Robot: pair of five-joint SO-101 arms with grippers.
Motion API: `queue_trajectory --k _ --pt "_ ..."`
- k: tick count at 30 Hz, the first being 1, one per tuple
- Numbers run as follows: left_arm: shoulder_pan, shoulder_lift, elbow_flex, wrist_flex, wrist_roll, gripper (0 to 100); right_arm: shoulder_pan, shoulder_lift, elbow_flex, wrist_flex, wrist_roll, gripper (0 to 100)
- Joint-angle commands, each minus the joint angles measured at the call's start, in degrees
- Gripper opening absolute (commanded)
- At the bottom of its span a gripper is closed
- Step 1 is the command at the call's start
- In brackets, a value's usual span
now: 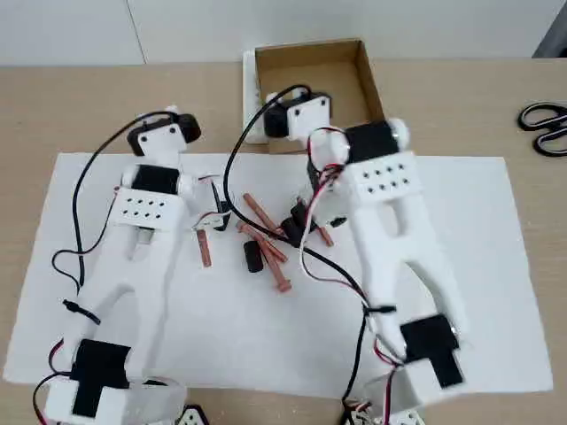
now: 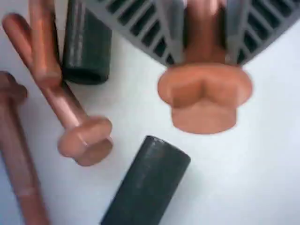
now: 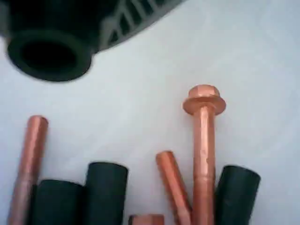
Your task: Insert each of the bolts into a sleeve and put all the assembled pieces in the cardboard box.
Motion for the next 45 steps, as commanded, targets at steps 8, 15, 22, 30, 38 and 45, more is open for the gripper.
queue_trajectory --k 8,15,22,30,38,45 --pt "-2.5 -0.9 -8.1 2.6 -2.1 1 0.9 -37.1 34.0 -21.3 -0.3 1.1" --pt "-2.4 -1.0 -8.7 0.9 -2.1 1 1.4 -57.8 63.6 -45.0 -0.3 1.0" --pt "-2.3 -1.0 -8.7 -3.7 -2.1 1 6.6 -71.8 76.7 -50.8 -0.2 1.0" --pt "1.1 -1.0 -8.7 -5.6 -2.1 1 7.0 -83.8 86.0 -51.3 -0.8 0.9" --pt "9.1 -3.6 -8.8 -10.5 -2.1 1 2.2 -102.9 100.6 -58.9 -0.7 0.4" --pt "13.4 -13.8 -8.5 -19.9 -2.2 1 1.6 -101.2 101.5 -59.6 -10.6 0.4"
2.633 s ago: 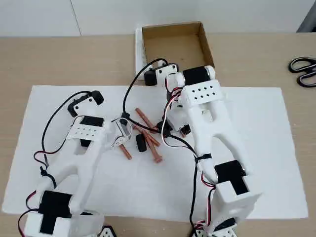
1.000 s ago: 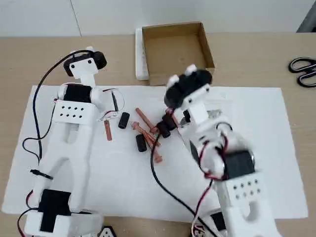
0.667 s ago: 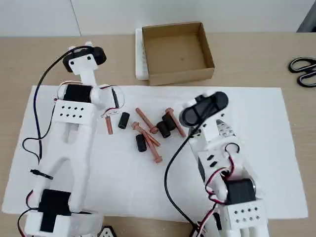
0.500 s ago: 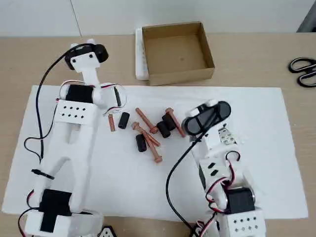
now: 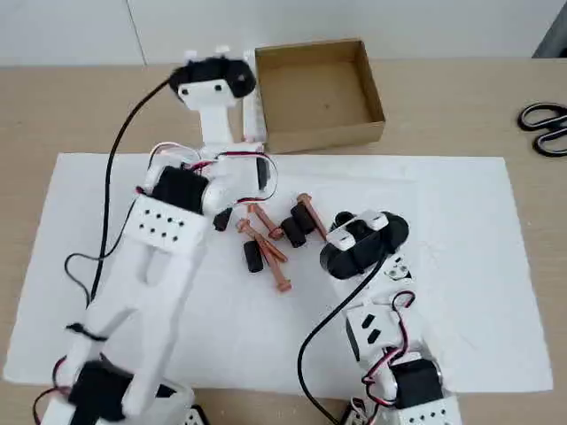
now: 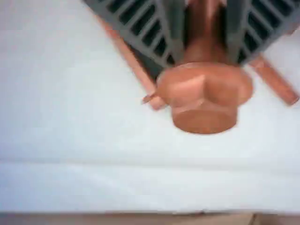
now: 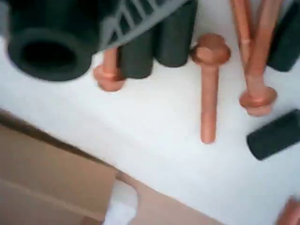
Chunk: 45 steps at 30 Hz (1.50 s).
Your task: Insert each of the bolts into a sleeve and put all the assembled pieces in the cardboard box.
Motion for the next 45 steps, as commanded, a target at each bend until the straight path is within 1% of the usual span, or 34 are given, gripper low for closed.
queue_trajectory --k 1,3,5,8,12,15,17,22,27,30,33,36,38,39,43,45 --pt "1.8 -6.3 -3.0 -4.2 -0.4 1 -0.1 -1.3 -0.4 -1.2 -7.5 0.4" --pt "2.8 -6.7 -3.0 -4.2 -0.4 1 -0.1 -1.4 -0.4 -1.1 -10.0 0.4" --pt "3.4 -6.8 -3.0 -4.3 -0.2 1 -0.7 -1.2 -0.4 -1.1 -10.9 0.4" --pt "4.1 -6.5 -2.8 -5.8 0.0 1 -4.4 -1.1 -0.4 1.1 -10.9 0.4" --pt "6.3 -7.0 2.8 -15.3 0.1 1 -8.7 -0.9 -0.8 2.1 -10.9 0.3" --pt "9.8 -7.0 7.3 -21.5 0.0 1 -9.0 -0.9 -0.8 2.4 -10.9 0.3" --pt "12.1 -7.0 9.4 -23.4 -0.1 1 -9.0 -0.9 -0.8 2.4 -10.9 0.3" --pt "14.4 -7.1 10.5 -22.6 0.2 1 -9.0 -0.8 -0.8 2.4 -10.9 0.3" --pt "13.7 -8.6 10.5 -21.1 5.3 1 -8.8 -0.8 -0.8 2.4 -10.9 0.3" --pt "13.5 -14.5 10.4 -18.0 6.9 1 -8.8 -0.8 -0.8 2.4 -10.9 0.3" --pt "13.6 -21.8 10.7 -15.0 6.7 1 -8.8 -0.8 -0.8 2.4 -10.9 0.3" --pt "13.7 -27.4 14.8 -14.4 6.5 1 -8.8 -0.8 -0.8 2.4 -10.9 0.3" --pt "13.7 -29.4 19.9 -16.8 6.5 1 -8.8 -0.8 -0.8 2.4 -10.9 0.3" --pt "13.7 -29.9 22.9 -19.3 6.4 1 -8.8 -0.8 -0.8 2.4 -10.9 0.3" --pt "13.6 -31.5 34.2 -34.6 4.2 1 -8.8 -0.8 -0.8 2.4 -10.9 0.3" --pt "13.8 -32.3 37.3 -39.7 3.6 1 -8.8 -0.8 -0.8 2.4 -10.9 0.3"
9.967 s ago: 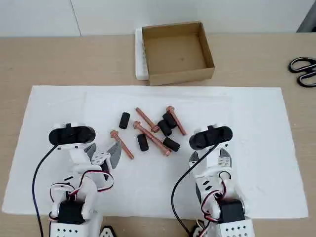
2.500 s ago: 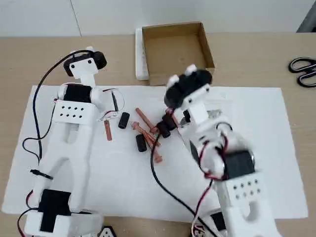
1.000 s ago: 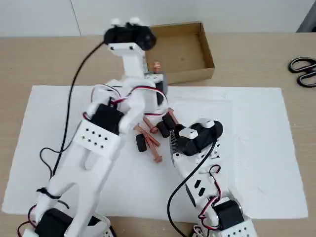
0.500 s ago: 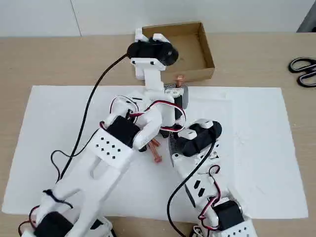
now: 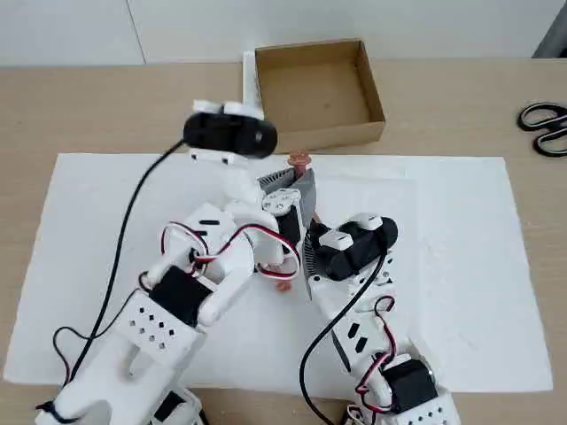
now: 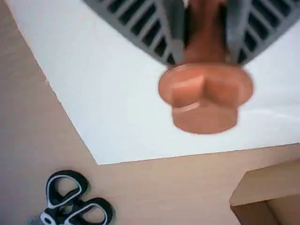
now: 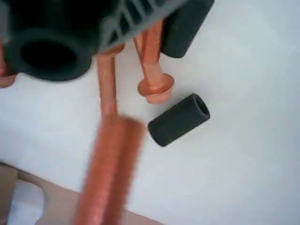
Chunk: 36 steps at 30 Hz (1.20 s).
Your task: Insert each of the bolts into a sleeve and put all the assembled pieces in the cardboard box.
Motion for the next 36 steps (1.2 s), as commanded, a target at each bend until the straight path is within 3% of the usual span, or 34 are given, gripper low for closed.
queue_trajectory --k 1,9,16,36 --pt "0.0 -2.9 3.8 -10.7 -1.1 1 0.0 -0.7 -0.9 0.4 -0.6 0.3" --pt "1.0 -3.3 10.2 -19.8 -1.3 1 0.0 -0.7 -0.9 0.4 -0.6 0.3" --pt "4.3 -3.3 10.7 -19.6 -2.5 1 0.0 -0.7 -0.8 0.4 -0.7 0.3" --pt "4.1 -3.3 12.9 -19.7 -4.9 1 0.0 -0.7 -0.9 0.5 -1.3 0.3"
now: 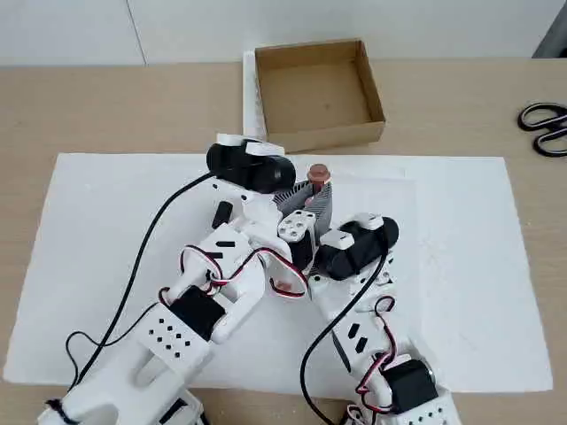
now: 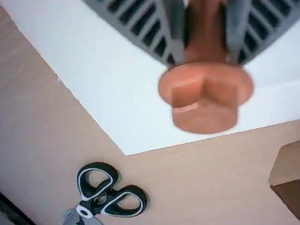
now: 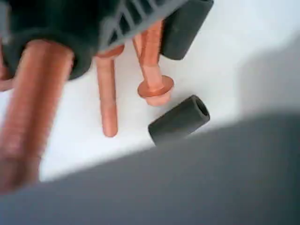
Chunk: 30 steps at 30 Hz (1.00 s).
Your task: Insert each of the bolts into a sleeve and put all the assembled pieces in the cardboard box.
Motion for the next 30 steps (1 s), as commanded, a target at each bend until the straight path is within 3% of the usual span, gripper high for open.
queue_trajectory --k 1,30 --pt "0.2 -2.1 -0.4 -1.5 -0.6 1 0.0 -0.7 -0.9 0.1 -0.8 0.3" --pt "3.2 -2.2 0.3 6.8 -0.6 1 0.0 -1.1 -0.9 0.0 -0.8 0.3"
